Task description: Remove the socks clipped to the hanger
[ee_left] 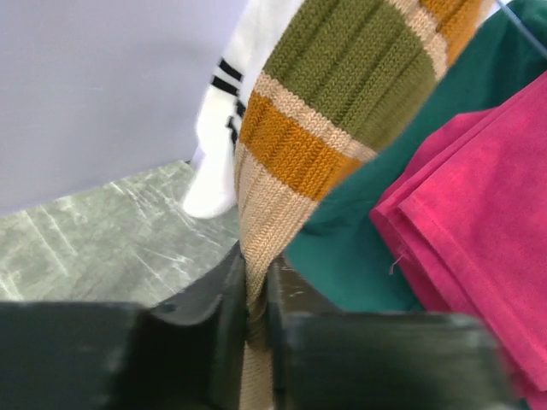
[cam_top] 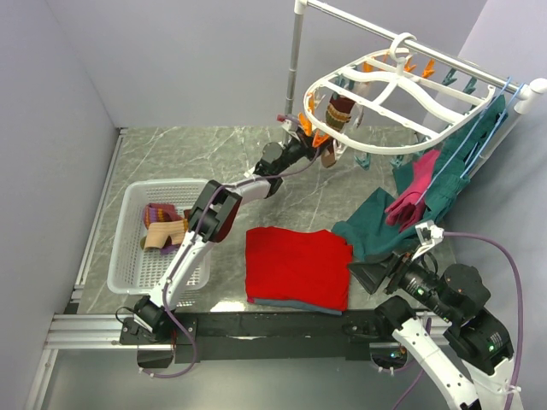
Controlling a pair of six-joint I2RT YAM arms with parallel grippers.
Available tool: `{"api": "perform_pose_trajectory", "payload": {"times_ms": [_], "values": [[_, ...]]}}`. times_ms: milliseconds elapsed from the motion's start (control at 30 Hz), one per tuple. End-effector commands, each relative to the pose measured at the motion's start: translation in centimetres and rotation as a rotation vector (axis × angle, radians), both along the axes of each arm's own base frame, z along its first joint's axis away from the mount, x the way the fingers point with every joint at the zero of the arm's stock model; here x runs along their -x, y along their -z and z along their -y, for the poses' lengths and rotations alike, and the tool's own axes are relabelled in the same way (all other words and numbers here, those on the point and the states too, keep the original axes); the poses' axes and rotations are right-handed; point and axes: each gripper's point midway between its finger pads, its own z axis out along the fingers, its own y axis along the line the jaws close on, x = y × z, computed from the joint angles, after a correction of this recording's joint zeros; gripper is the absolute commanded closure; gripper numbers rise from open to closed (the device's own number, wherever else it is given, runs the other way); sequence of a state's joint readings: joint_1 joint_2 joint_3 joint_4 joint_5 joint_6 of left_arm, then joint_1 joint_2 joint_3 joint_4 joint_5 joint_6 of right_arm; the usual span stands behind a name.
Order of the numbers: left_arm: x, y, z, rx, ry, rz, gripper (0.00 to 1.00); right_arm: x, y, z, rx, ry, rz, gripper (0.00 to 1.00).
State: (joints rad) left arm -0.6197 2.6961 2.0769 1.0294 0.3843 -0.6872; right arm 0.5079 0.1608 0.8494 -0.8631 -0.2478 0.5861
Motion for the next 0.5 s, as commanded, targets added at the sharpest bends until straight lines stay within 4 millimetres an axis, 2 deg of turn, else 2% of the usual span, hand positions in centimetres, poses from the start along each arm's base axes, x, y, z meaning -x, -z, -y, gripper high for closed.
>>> {"api": "perform_pose_trajectory", "payload": {"times_ms": [0,167,200,400,467], "values": [[1.7,-4.8,-1.1,0.031,-0.013,0.072,0.98,0.2,-1.1,0.2,-0.011,0.004,0.027,0.12],[4.5,-7.0,-3.7,0.033,-0.009,0.089,0.99,0.3,-1.3,-0.1,-0.037,-0.007,0.029,0.12],[5.6,-7.9,-4.6,0.048,0.003,0.076,0.99,0.3,-1.3,-0.3,-0.046,-0.018,0.031,0.12],[10.9,-10.4,-7.0,0.068,0.095,0.058,0.99,0.0,-1.0,-0.9,-0.062,-0.036,0.032,0.12],[12.0,-10.7,-7.6,0.068,0.107,0.051,0.99,-0.1,-1.1,-0.9,-0.059,-0.034,0.034,0.12]]}}
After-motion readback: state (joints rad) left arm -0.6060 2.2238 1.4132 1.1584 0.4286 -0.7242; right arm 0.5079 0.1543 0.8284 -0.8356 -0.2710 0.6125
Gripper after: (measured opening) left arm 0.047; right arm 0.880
